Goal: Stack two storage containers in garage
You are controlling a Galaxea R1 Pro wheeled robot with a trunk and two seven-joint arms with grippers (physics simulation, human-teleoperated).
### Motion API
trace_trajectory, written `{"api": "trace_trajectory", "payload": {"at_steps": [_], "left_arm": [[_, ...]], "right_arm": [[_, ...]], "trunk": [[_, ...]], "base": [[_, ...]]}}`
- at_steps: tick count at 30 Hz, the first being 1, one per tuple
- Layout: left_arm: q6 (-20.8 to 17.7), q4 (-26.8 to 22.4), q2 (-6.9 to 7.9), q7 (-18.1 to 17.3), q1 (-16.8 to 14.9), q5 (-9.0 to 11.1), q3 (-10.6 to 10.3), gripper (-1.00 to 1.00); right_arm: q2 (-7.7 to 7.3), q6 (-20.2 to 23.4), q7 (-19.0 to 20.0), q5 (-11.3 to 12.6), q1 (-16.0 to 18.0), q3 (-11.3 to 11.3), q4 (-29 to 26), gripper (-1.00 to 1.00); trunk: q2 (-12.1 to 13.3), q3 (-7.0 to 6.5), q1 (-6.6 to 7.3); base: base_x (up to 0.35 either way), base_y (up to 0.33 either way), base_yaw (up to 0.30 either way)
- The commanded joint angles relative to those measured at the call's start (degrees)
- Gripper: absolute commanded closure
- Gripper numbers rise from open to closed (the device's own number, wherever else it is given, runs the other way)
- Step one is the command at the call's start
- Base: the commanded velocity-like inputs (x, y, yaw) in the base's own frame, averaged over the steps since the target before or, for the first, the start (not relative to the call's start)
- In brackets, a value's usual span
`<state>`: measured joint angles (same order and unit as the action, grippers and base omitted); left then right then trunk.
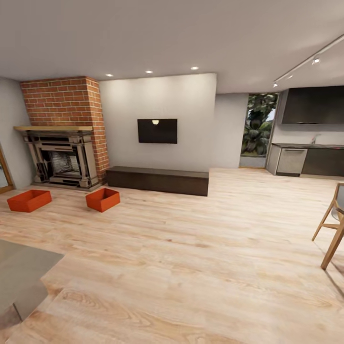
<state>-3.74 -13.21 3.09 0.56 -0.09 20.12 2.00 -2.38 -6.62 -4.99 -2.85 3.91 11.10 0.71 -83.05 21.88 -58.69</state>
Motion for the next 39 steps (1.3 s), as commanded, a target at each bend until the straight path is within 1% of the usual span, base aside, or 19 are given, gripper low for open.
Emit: {"api": "trace_trajectory", "payload": {"at_steps": [1, 17, 39], "left_arm": [[-0.39, -0.15, -0.01, 0.04, 0.00, 0.19, 0.20, -1.00], [-0.43, -0.15, -0.01, 0.04, 0.00, 0.19, 0.20, -1.00], [-0.47, -0.10, -0.01, 0.01, 0.00, 0.19, 0.20, -1.00]], "right_arm": [[0.01, -0.15, -0.26, -0.31, 0.05, 0.24, 0.08, -1.00], [0.01, -0.15, -0.28, -0.24, 0.05, 0.15, 0.08, -1.00], [-0.08, -0.09, -0.49, -0.84, 0.05, 0.25, 0.08, -1.00]], "trunk": [[-0.03, 0.07, -0.03], [-0.03, 0.07, -0.03], [-0.03, 0.07, -0.03]], "base": [[0.324, 0.000, 0.000], [0.324, 0.000, 0.000], [0.324, 0.000, 0.000]]}}
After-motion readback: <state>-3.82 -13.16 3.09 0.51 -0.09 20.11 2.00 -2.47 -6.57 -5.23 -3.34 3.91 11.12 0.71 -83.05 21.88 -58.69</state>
